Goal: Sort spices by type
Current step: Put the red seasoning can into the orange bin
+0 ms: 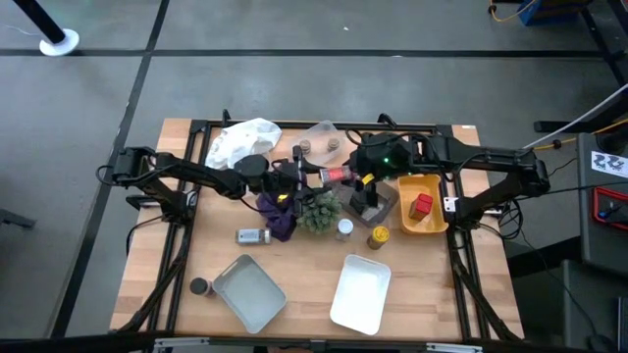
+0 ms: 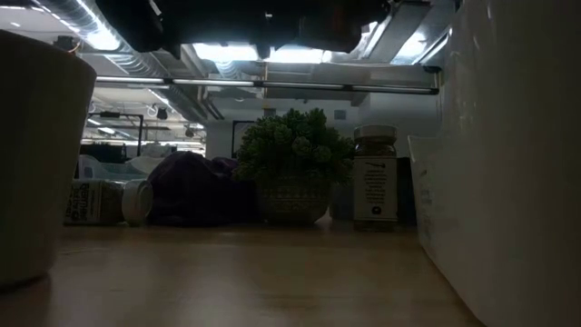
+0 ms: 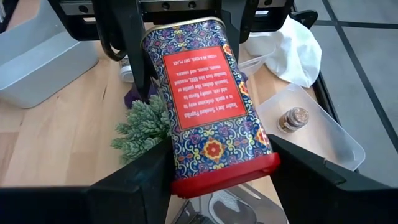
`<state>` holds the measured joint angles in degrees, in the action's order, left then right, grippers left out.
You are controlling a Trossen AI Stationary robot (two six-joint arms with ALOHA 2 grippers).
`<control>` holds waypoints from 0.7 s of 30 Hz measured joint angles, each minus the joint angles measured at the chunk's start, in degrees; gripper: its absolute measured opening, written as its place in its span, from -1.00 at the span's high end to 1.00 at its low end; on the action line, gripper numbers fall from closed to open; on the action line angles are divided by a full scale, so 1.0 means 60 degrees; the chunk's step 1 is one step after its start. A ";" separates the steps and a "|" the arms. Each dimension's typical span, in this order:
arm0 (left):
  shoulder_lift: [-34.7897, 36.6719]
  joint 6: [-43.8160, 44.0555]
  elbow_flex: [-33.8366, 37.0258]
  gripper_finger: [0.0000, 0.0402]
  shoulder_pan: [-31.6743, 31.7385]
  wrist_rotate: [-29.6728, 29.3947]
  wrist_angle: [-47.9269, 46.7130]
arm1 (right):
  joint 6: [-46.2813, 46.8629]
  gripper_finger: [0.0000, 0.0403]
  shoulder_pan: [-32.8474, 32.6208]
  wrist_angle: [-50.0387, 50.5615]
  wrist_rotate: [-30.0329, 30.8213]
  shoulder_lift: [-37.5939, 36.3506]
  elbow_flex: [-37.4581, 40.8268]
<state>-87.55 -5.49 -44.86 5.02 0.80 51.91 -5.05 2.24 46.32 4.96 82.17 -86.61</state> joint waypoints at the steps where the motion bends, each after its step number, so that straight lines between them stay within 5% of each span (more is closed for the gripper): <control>1: 0.0000 -0.0071 0.0000 0.00 -0.0002 0.0000 0.0032 | -0.0007 -0.16 -0.0001 -0.0012 0.0007 0.0000 0.0000; 21: 0.0134 -0.0650 -0.0002 0.00 -0.0025 0.0015 0.1332 | -0.0263 -0.16 0.0008 -0.1057 -0.0291 -0.0162 -0.0015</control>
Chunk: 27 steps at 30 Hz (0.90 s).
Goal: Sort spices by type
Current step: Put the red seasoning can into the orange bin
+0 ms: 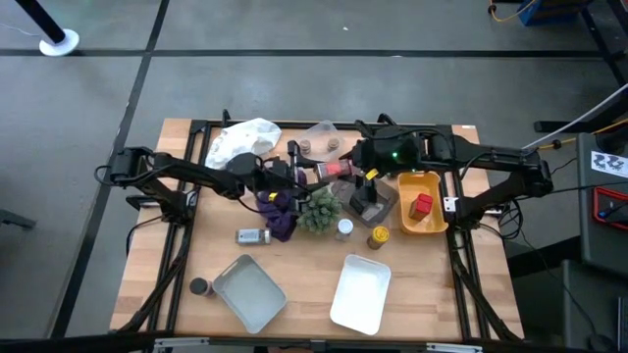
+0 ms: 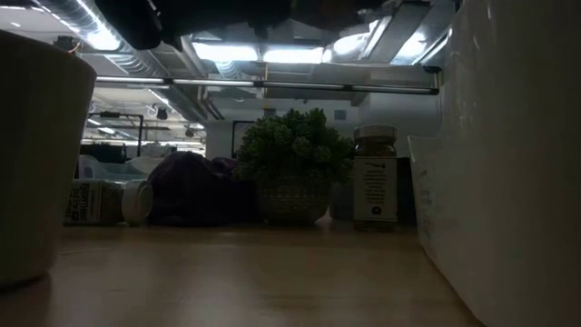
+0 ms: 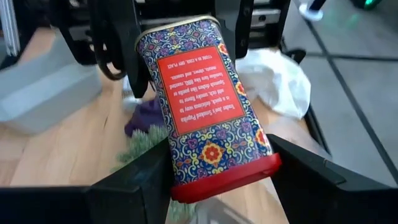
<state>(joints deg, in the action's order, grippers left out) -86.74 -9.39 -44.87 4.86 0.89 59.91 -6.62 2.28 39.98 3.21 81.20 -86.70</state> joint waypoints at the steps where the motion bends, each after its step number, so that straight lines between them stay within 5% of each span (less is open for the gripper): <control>1: 0.0071 -0.0011 -0.0003 0.00 0.0000 0.0004 -0.0037 | -0.0017 -0.16 0.0000 -0.0134 -0.0023 -0.0057 0.0000; 27: 0.0184 -0.0089 -0.0038 0.00 0.0002 -0.0107 -0.0548 | 0.0158 -0.21 -0.0007 -0.0100 0.0409 0.0025 0.0013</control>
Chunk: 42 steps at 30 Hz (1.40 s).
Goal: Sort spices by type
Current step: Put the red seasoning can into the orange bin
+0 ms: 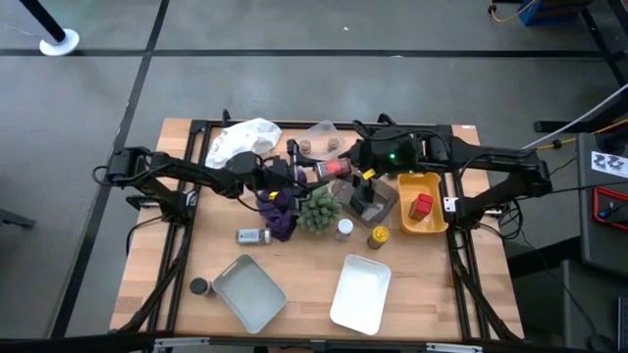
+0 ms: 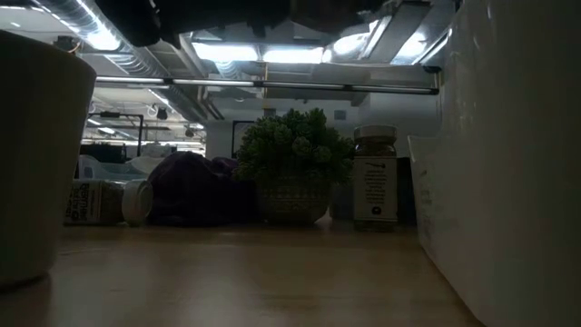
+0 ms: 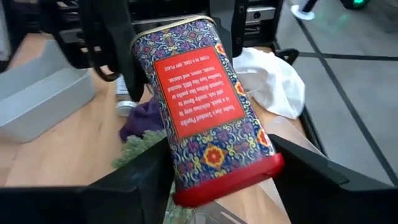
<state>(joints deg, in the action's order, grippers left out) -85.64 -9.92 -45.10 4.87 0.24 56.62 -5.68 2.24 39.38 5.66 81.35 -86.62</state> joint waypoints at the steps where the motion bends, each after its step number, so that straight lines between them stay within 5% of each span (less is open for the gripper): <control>1: -0.0003 0.0002 0.0000 0.00 0.0007 -0.0035 -0.0017 | 0.0027 -0.25 0.0001 -0.0018 0.0078 0.0029 -0.0002; 11: -0.0001 -0.0018 0.0000 0.01 0.0009 0.0030 -0.0082 | 0.0043 -0.60 0.0000 -0.0087 0.0468 0.0165 -0.0002; 30: 0.0024 -0.0027 -0.0001 0.01 0.0020 0.0092 0.0254 | 0.0070 -0.59 0.0007 0.3767 0.0388 -0.1312 -0.1151; 36: 0.0024 0.0103 0.0000 0.01 0.0020 0.0100 0.0175 | 0.0081 -0.59 0.0007 0.2271 0.0384 -0.3196 0.1173; 42: 0.0024 0.0180 0.0000 0.01 -0.0111 0.0100 0.0175 | -0.0100 -0.59 0.0007 -0.3031 0.0252 -0.4986 0.5233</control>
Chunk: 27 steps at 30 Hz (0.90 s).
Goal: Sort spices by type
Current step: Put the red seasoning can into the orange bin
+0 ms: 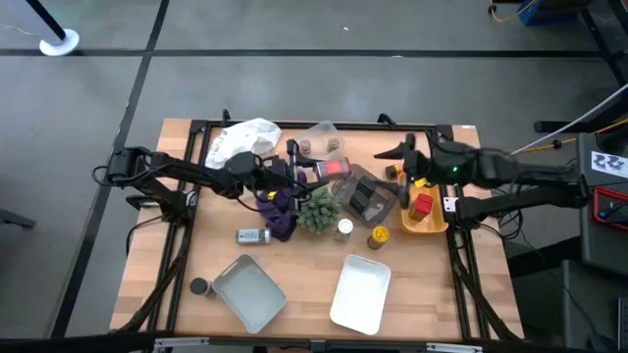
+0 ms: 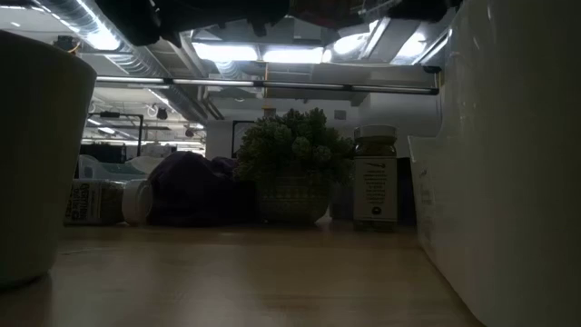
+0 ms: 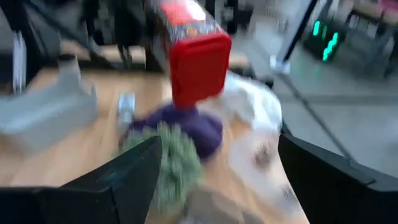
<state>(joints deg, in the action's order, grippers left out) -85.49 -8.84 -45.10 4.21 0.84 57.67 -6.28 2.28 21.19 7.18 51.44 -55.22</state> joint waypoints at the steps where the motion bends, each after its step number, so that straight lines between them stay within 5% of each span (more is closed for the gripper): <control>1: 0.0000 0.0007 0.0000 0.01 -0.0028 0.0000 0.0000 | -0.0001 -0.59 0.0000 -0.1113 -0.0097 -0.0077 0.0633; 5: 0.0000 0.0207 0.0000 0.01 -0.0179 0.0004 0.0000 | -0.0008 -0.58 0.0000 -0.5035 -0.0445 0.0132 0.2493; 9: 0.0000 0.0205 0.0000 0.01 -0.0355 0.0004 0.0005 | -0.0016 -0.58 0.0000 -0.7156 -0.0451 0.0778 0.3301; 18: 0.0044 0.0182 0.0018 0.01 -0.0652 0.0094 0.0056 | -0.0008 -0.58 0.0007 -0.9002 -0.1491 0.2312 0.3333; 27: 0.0000 0.0161 -0.0010 0.01 -0.0911 0.0210 -0.0059 | -0.0007 -0.58 0.0000 -0.8785 -0.2179 0.2434 0.3329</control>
<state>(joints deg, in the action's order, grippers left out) -85.49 -7.88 -45.16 -1.26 2.10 57.32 -6.32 2.28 -31.52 -5.90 66.04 -35.24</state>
